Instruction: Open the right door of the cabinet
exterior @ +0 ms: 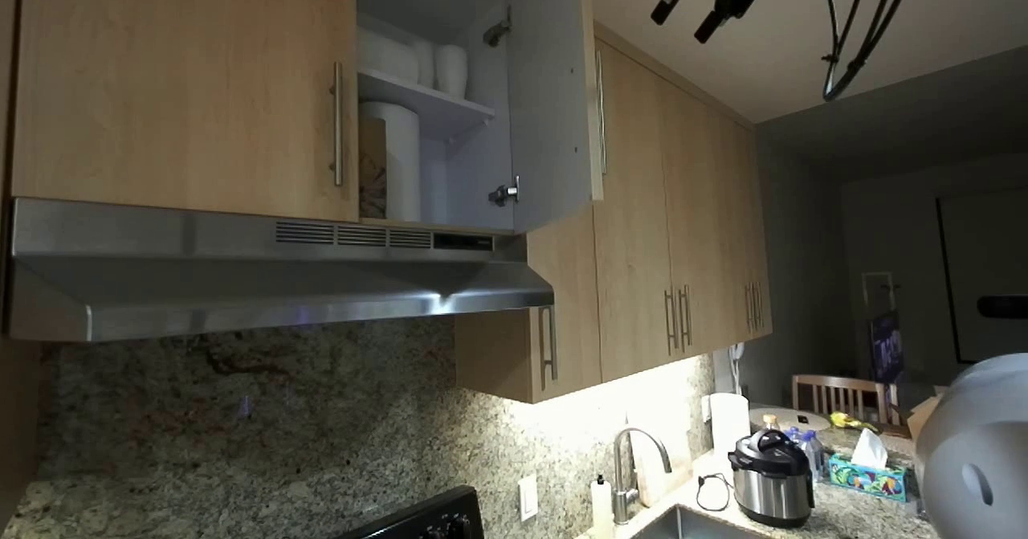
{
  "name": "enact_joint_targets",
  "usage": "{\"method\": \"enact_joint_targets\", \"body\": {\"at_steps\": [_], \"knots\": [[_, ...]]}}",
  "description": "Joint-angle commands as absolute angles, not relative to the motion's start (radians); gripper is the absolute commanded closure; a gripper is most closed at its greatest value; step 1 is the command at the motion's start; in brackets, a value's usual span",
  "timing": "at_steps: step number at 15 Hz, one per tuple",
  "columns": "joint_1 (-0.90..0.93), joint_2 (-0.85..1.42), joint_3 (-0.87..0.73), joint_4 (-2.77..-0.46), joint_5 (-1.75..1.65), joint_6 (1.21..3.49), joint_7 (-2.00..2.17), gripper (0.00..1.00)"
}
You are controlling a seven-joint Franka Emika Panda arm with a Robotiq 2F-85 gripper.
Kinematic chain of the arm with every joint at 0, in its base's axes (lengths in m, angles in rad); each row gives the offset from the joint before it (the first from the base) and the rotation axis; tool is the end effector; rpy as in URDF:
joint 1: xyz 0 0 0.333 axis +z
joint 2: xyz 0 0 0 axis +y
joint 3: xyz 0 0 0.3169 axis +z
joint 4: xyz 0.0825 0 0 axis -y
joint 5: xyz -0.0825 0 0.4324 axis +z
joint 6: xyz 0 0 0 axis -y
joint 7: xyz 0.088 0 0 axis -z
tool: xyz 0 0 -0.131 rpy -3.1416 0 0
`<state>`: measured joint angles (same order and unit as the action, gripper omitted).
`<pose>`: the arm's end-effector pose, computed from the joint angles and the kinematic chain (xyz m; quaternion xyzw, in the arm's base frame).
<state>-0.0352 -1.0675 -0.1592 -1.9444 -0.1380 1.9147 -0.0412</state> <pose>0.1903 -0.1145 0.8996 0.8681 -0.0770 0.4884 0.0450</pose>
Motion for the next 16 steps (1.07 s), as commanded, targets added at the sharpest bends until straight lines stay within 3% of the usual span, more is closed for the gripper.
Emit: {"method": "enact_joint_targets", "body": {"at_steps": [1, 16], "knots": [[0.008, -1.014, -0.095, -1.871, -0.109, 1.856, -0.086, 0.00], [0.085, -0.876, 0.080, -1.849, -0.122, 1.888, -0.059, 0.00]]}}
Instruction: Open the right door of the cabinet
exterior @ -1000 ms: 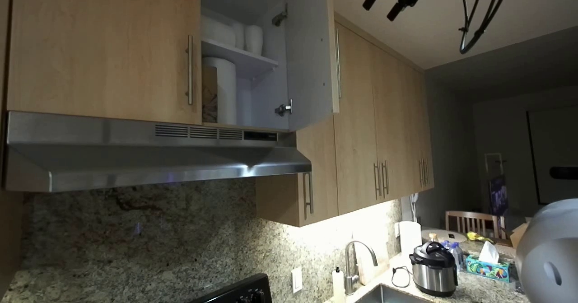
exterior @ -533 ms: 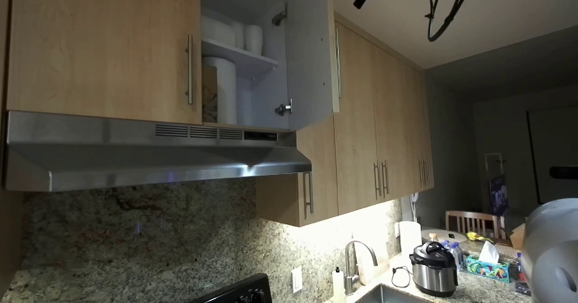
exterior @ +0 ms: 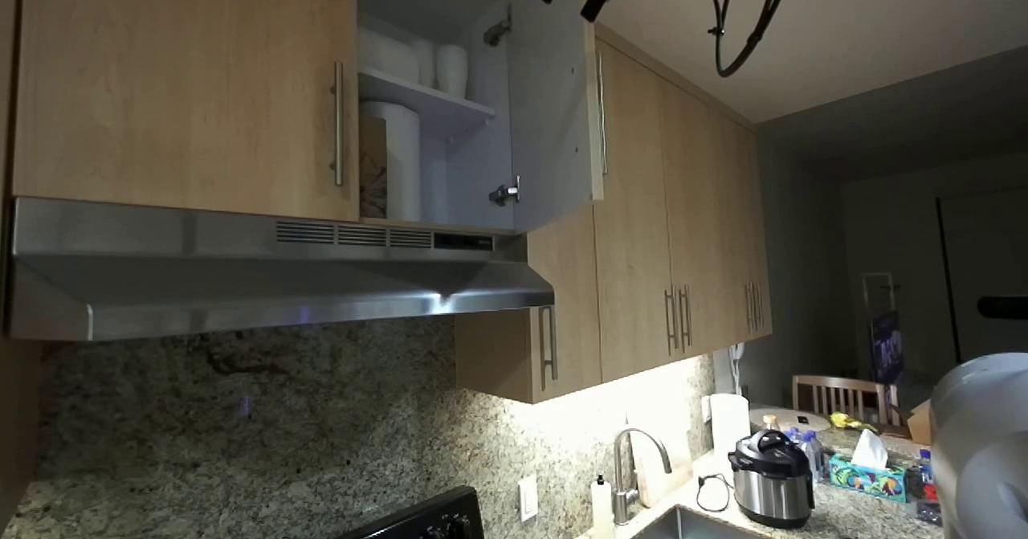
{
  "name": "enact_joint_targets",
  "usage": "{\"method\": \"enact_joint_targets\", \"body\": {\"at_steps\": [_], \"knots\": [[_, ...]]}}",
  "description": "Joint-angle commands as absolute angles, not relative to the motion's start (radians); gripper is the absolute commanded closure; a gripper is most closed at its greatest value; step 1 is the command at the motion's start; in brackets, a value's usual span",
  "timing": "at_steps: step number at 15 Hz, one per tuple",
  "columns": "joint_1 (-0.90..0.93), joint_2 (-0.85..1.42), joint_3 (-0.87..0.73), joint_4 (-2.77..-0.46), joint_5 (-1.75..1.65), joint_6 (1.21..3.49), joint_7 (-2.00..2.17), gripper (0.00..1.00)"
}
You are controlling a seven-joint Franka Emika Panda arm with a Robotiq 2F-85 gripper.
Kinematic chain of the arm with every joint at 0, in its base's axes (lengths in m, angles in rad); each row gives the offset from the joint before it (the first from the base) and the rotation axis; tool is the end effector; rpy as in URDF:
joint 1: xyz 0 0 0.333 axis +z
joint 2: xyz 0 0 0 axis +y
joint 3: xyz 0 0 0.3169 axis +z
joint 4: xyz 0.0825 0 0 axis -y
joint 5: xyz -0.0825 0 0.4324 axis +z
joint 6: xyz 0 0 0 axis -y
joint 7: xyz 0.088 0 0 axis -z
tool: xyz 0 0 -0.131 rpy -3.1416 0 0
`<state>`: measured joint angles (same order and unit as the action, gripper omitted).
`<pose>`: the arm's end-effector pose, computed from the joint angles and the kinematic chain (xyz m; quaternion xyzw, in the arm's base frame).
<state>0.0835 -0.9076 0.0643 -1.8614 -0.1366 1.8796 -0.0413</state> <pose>0.2597 0.0478 0.9026 0.8878 0.0740 0.4485 0.0718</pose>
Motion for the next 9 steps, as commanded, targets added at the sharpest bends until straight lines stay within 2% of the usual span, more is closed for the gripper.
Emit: {"method": "enact_joint_targets", "body": {"at_steps": [1, 4, 9], "knots": [[0.086, -0.866, 0.085, -1.849, -0.122, 1.886, -0.059, 0.00], [0.075, -0.831, 0.103, -1.852, -0.137, 1.905, -0.049, 0.00], [-0.021, -0.774, 0.133, -1.918, -0.222, 2.101, 0.046, 0.00]]}}
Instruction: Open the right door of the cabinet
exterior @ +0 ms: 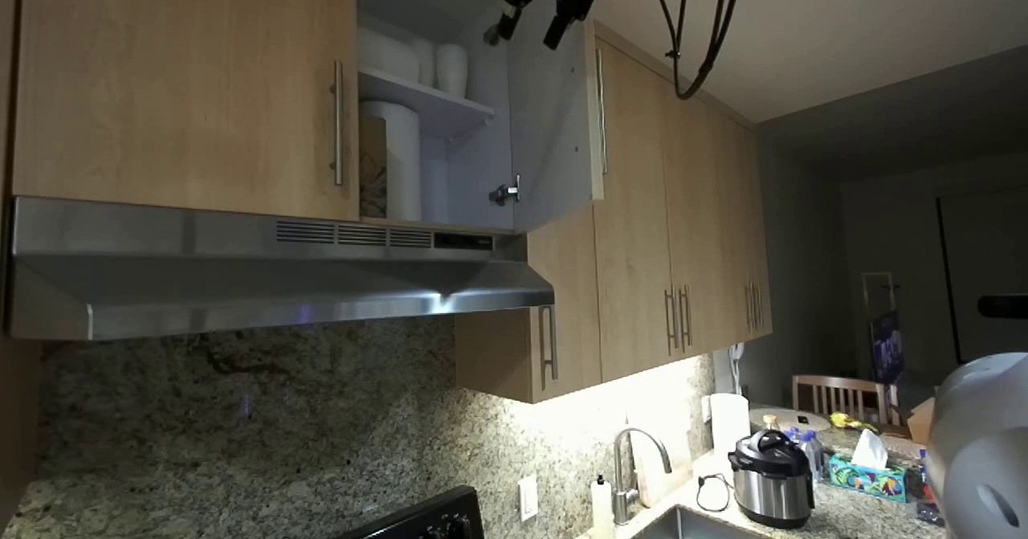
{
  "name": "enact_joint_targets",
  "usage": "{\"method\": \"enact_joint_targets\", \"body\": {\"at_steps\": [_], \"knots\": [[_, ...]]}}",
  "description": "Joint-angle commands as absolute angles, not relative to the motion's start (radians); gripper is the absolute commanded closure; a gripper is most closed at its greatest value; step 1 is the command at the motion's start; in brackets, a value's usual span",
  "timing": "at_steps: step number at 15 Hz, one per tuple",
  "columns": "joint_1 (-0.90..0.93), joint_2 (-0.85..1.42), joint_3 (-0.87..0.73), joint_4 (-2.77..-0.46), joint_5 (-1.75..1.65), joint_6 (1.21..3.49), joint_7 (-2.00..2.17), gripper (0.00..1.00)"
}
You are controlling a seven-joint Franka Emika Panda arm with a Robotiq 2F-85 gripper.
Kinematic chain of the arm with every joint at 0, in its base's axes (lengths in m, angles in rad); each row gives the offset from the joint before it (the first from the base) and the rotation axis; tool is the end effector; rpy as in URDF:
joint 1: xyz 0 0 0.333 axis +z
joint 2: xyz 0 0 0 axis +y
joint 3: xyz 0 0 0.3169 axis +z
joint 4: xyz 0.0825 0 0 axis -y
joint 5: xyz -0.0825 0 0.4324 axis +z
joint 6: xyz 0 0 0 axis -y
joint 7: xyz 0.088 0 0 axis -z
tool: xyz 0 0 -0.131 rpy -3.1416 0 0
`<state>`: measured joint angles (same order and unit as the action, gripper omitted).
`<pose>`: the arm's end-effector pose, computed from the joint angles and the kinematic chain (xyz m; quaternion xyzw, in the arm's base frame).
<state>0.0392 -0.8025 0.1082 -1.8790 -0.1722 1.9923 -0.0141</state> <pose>0.3241 0.0657 0.8799 0.8875 0.0713 0.4444 0.0984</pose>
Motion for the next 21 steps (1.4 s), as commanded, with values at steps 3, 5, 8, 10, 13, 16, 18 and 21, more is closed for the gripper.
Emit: {"method": "enact_joint_targets", "body": {"at_steps": [3, 5, 8, 10, 13, 16, 18, 21], "knots": [[-0.060, -0.730, 0.145, -1.947, -0.254, 2.147, 0.083, 0.00], [-0.094, -0.708, 0.150, -1.946, -0.283, 2.135, 0.119, 0.00], [-0.164, -0.701, 0.162, -1.931, -0.348, 2.118, 0.208, 0.00], [-0.207, -0.715, 0.175, -1.936, -0.405, 2.131, 0.259, 0.00], [-0.272, -0.729, 0.192, -1.938, -0.507, 2.129, 0.322, 0.00], [-0.319, -0.732, 0.190, -1.940, -0.576, 2.103, 0.361, 0.00], [-0.339, -0.731, 0.183, -1.945, -0.605, 2.086, 0.378, 0.00], [-0.363, -0.739, 0.158, -1.978, -0.642, 2.074, 0.420, 0.00]]}}
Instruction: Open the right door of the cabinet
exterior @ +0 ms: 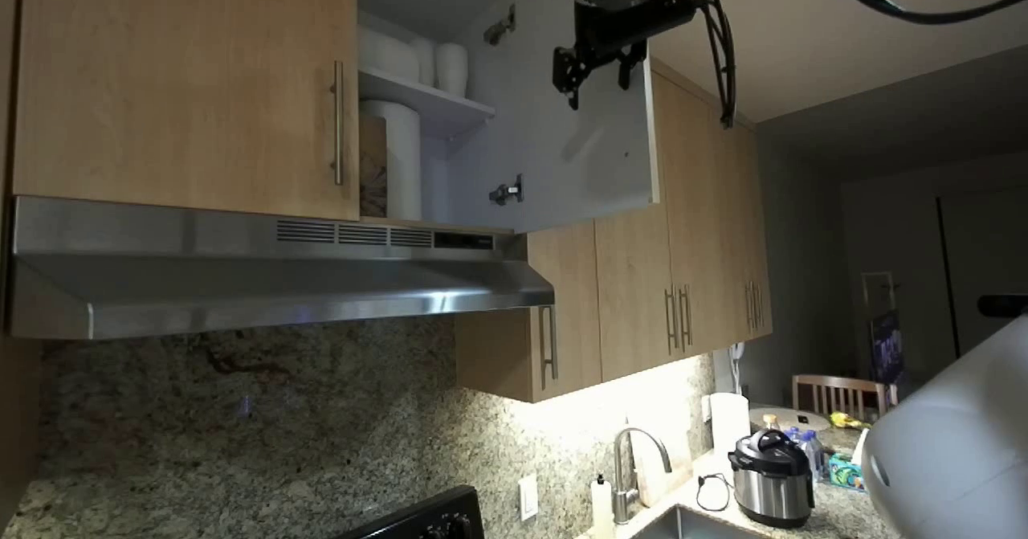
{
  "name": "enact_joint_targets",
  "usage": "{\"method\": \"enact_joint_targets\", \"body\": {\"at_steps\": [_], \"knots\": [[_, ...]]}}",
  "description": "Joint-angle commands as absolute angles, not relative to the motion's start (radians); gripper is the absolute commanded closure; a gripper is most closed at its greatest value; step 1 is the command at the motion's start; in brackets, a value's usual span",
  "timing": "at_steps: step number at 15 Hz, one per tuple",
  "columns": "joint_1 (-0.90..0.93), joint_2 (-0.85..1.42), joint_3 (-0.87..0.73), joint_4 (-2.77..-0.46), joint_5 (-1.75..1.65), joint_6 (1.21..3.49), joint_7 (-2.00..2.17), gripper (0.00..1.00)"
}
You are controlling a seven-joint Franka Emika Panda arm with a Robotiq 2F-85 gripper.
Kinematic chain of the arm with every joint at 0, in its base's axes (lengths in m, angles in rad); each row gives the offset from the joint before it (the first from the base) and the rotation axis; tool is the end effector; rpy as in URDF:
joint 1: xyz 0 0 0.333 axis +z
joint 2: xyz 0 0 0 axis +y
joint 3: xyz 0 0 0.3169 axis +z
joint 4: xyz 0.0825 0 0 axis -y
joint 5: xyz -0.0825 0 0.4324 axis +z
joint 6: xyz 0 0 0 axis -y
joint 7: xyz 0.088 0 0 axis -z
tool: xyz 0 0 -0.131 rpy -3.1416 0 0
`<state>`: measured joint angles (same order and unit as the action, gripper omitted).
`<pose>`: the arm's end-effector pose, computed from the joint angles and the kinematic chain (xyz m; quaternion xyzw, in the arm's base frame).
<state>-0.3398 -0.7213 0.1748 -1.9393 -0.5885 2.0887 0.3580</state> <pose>0.3824 -0.0604 0.8444 0.8308 -0.1916 0.4224 0.3077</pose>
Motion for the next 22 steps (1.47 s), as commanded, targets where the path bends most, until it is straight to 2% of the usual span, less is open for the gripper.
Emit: {"method": "enact_joint_targets", "body": {"at_steps": [1, 6, 11, 16, 22], "knots": [[-0.371, -0.740, 0.146, -1.990, -0.656, 2.083, 0.452, 0.00], [-0.421, -0.737, 0.105, -2.045, -0.745, 2.133, 0.668, 0.00], [-0.389, -0.760, 0.066, -2.051, -0.754, 2.111, 0.769, 0.00], [-0.267, -0.884, 0.023, -2.041, -0.676, 2.081, 0.607, 0.00], [-0.137, -1.024, -0.018, -2.035, -0.407, 1.986, 0.327, 0.00]]}}
